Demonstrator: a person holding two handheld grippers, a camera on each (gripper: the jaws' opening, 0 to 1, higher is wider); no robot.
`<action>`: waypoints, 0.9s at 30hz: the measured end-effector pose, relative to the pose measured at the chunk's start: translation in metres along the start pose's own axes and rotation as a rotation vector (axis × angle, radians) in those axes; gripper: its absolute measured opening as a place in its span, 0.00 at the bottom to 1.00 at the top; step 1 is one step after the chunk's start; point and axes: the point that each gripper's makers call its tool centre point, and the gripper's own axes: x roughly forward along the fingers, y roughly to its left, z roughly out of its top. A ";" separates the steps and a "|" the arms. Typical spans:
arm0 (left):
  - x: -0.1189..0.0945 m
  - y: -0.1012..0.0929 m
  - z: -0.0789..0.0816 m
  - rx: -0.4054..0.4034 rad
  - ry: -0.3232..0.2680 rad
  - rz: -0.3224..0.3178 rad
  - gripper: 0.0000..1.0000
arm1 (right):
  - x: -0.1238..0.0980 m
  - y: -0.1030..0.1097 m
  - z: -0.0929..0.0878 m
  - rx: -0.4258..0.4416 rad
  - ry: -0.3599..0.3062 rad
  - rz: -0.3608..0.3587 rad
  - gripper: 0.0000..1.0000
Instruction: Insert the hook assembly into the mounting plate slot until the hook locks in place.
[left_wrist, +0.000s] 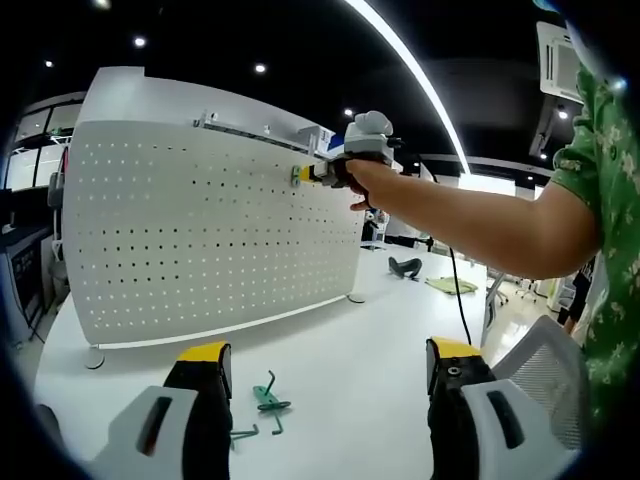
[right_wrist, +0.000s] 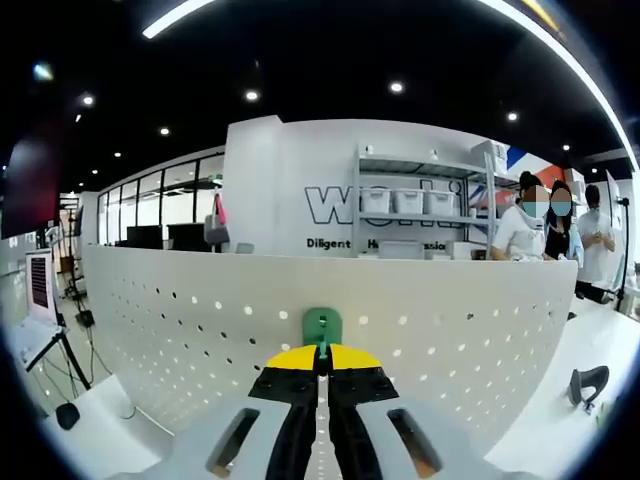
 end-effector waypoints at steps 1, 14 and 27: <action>0.000 -0.001 0.000 -0.001 -0.001 -0.002 0.82 | 0.000 0.000 0.000 0.001 -0.001 -0.001 0.00; 0.000 0.000 0.000 0.001 0.000 -0.002 0.82 | 0.000 -0.001 0.002 0.003 -0.036 -0.015 0.00; -0.001 0.000 0.000 0.001 0.001 0.000 0.82 | 0.004 -0.002 0.000 -0.010 -0.051 -0.022 0.01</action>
